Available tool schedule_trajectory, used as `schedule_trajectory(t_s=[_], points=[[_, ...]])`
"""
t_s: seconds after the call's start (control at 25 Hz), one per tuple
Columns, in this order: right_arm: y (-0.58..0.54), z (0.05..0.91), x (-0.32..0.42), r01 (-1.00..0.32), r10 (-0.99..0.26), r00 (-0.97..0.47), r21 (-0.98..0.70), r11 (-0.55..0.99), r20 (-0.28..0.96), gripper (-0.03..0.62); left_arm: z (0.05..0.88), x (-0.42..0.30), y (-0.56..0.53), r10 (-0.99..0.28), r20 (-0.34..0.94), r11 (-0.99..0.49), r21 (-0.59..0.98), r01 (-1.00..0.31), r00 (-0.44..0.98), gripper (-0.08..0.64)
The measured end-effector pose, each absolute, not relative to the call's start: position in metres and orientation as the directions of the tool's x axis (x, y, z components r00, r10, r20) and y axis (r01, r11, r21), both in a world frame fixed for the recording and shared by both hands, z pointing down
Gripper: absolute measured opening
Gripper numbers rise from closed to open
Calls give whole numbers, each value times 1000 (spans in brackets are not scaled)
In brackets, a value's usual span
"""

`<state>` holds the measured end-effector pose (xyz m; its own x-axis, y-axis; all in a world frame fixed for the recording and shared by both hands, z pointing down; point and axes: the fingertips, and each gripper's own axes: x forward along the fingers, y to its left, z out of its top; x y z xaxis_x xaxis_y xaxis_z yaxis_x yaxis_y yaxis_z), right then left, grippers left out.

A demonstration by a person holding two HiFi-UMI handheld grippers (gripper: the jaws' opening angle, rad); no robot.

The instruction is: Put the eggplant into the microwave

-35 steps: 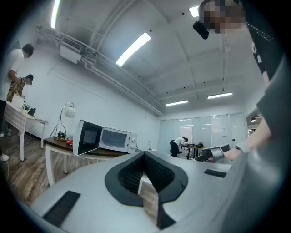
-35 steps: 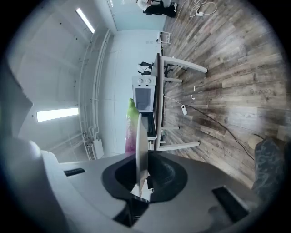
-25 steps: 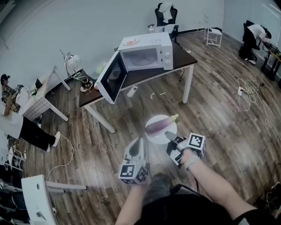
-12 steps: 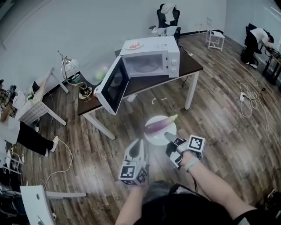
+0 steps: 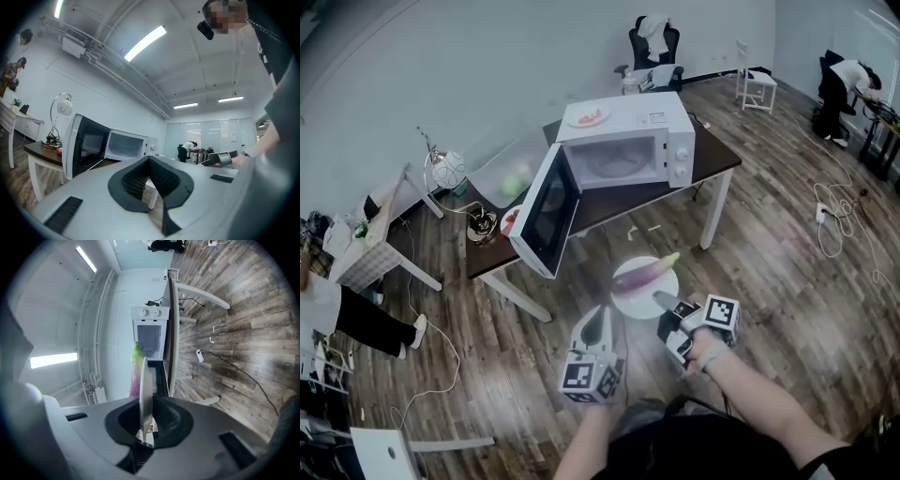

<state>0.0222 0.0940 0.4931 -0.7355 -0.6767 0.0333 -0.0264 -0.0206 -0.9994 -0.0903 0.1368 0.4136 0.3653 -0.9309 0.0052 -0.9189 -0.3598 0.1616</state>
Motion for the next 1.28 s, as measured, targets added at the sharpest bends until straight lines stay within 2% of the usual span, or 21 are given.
schedule_trajectory(t_s=[0.2, 0.72, 1.28], points=[[68, 491, 16, -23, -687, -726, -1000, -19, 30, 25, 420, -91, 116, -918, 19, -393, 112, -913, 397, 2], [10, 494, 9, -29, -682, -730, -999, -35, 45, 26, 420, -93, 61, -922, 17, -380, 172, -909, 388, 2], [-73, 505, 4, -44, -639, -768, -999, -30, 54, 26, 426, -97, -26, -939, 34, -332, 162, -929, 341, 2]])
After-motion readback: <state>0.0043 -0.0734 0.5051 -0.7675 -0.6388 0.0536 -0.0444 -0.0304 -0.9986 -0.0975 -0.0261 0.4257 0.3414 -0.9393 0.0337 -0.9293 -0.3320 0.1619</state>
